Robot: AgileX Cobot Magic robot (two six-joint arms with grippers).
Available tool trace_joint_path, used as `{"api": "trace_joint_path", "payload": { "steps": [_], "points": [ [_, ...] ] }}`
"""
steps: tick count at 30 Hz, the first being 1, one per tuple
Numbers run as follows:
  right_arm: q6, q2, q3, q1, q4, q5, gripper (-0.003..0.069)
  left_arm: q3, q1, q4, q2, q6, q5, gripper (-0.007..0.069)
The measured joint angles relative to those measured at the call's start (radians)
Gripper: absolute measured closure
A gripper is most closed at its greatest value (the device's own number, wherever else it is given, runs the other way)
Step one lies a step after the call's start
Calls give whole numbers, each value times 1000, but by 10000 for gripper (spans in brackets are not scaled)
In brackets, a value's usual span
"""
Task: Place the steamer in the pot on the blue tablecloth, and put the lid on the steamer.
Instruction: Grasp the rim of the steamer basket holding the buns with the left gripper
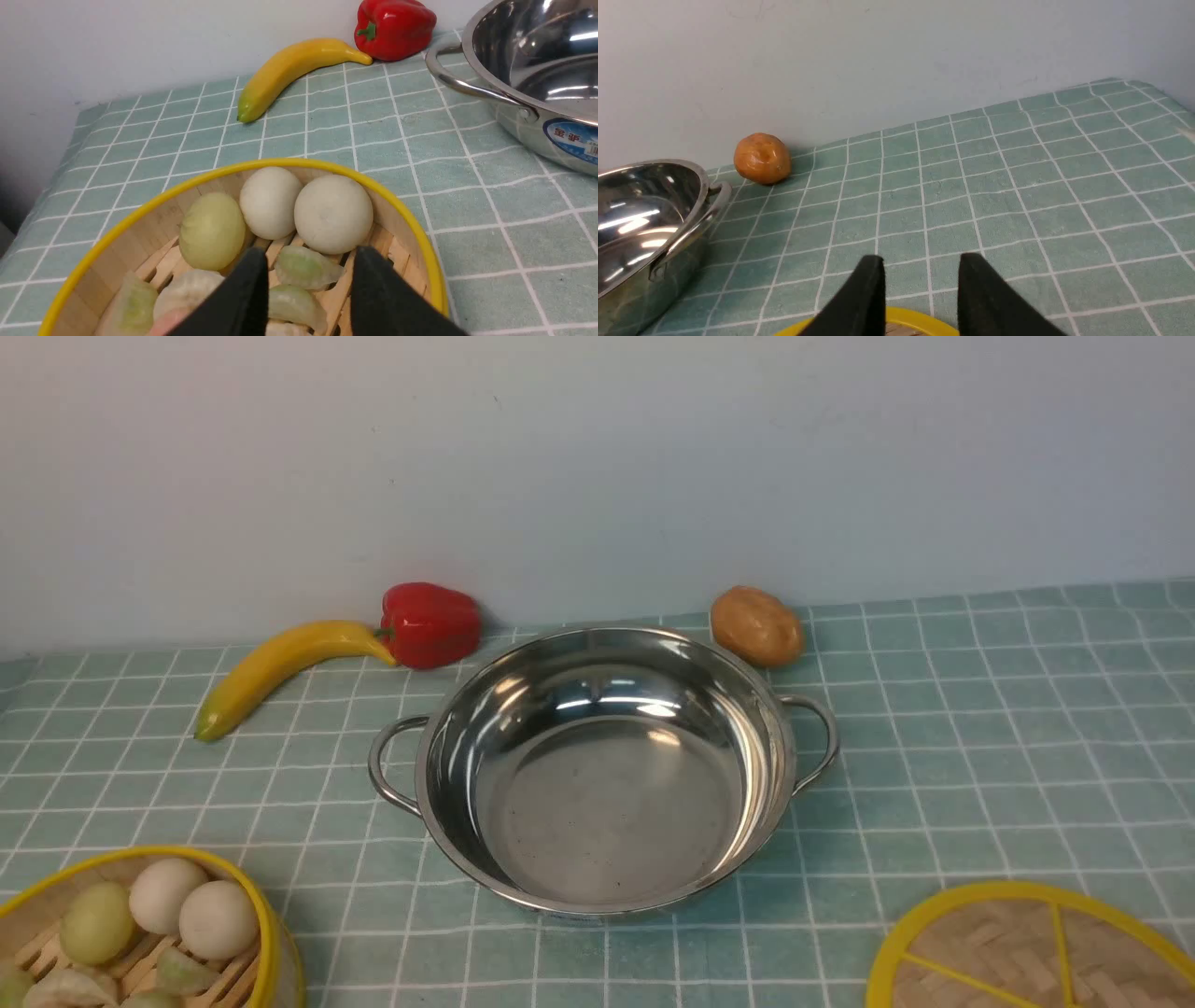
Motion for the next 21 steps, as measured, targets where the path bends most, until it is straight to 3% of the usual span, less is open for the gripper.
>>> {"api": "trace_joint_path", "payload": {
  "steps": [21],
  "points": [
    [-23, 0, 0, 0, 0, 0, 419, 0, 0, 0, 0, 0, 0, 382]
  ]
}}
